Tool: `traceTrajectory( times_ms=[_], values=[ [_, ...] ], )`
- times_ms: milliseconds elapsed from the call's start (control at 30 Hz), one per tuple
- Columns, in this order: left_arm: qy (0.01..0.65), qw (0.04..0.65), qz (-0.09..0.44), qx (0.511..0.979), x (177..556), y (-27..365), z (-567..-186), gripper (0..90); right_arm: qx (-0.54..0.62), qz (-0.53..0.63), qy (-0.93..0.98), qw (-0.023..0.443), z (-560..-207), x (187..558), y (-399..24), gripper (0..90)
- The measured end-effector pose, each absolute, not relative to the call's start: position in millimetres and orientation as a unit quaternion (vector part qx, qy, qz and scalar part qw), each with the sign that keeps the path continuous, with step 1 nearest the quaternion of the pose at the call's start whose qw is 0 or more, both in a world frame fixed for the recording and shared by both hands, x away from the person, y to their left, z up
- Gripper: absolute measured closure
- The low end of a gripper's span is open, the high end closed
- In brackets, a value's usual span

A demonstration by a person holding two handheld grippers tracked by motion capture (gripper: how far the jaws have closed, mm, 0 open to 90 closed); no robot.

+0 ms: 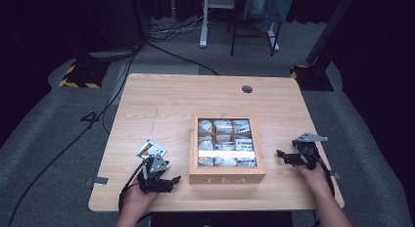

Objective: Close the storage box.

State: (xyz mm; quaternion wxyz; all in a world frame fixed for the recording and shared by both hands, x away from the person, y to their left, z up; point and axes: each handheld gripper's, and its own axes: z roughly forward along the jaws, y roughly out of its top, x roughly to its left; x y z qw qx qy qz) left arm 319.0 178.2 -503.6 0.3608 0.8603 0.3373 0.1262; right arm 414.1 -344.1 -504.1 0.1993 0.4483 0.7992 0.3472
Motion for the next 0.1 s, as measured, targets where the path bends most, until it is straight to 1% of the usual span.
traceTrajectory(
  times_ms=[100],
  values=[
    [0.337, 0.361, 0.126, 0.861, 319.2, 178.3, -503.6, 28.0, 0.454, 0.344, 0.796, 0.203, -504.1, 413.2, -343.9, 13.3]
  ],
)
